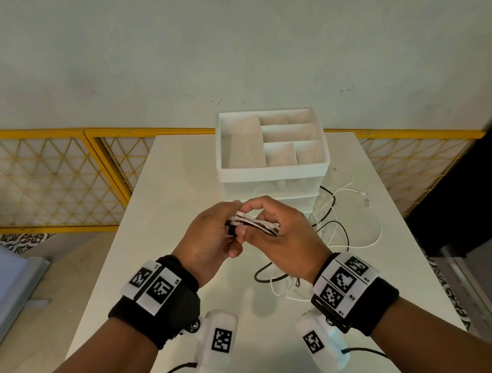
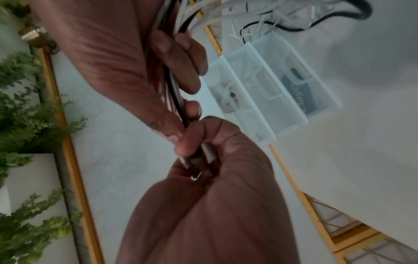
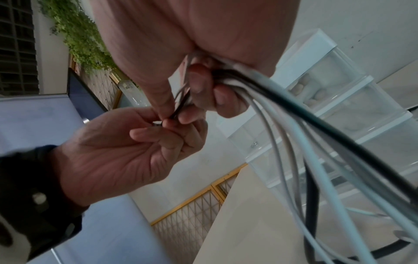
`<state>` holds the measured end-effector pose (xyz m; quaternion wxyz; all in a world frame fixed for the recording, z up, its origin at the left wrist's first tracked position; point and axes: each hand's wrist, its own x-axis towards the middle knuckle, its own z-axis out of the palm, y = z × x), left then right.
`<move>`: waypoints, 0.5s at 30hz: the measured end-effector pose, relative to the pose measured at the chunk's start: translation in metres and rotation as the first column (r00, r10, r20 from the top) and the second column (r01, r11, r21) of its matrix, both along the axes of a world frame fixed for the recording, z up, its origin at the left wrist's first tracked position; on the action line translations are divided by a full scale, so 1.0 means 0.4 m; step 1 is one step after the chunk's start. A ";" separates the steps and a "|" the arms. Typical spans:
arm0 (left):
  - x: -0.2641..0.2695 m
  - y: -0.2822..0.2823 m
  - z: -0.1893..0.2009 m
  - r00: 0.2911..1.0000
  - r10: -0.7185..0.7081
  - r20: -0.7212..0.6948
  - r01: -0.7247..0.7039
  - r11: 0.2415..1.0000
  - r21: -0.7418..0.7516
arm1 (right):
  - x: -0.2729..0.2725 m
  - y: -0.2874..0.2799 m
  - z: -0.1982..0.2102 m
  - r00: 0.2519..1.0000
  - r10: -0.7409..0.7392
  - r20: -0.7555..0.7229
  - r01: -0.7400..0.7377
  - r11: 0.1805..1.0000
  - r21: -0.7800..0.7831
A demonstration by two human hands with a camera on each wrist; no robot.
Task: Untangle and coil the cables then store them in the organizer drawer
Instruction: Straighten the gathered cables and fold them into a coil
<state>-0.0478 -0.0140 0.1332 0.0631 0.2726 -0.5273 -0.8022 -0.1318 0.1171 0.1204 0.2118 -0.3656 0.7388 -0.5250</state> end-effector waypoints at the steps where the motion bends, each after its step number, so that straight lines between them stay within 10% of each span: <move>1: 0.001 -0.003 0.001 1.000 -0.006 0.009 0.006 0.997 0.073 | -0.001 0.001 0.001 1.000 0.007 0.004 -0.007 1.000 -0.007; 6: 0.004 -0.021 0.010 0.994 -0.020 0.105 -0.013 0.953 0.302 | -0.001 0.005 -0.002 1.000 0.027 -0.015 -0.028 0.997 -0.071; 15: 0.006 -0.009 0.029 0.974 -0.155 0.165 0.167 0.984 -0.060 | -0.006 0.007 -0.019 0.994 0.049 -0.098 -0.059 0.993 -0.098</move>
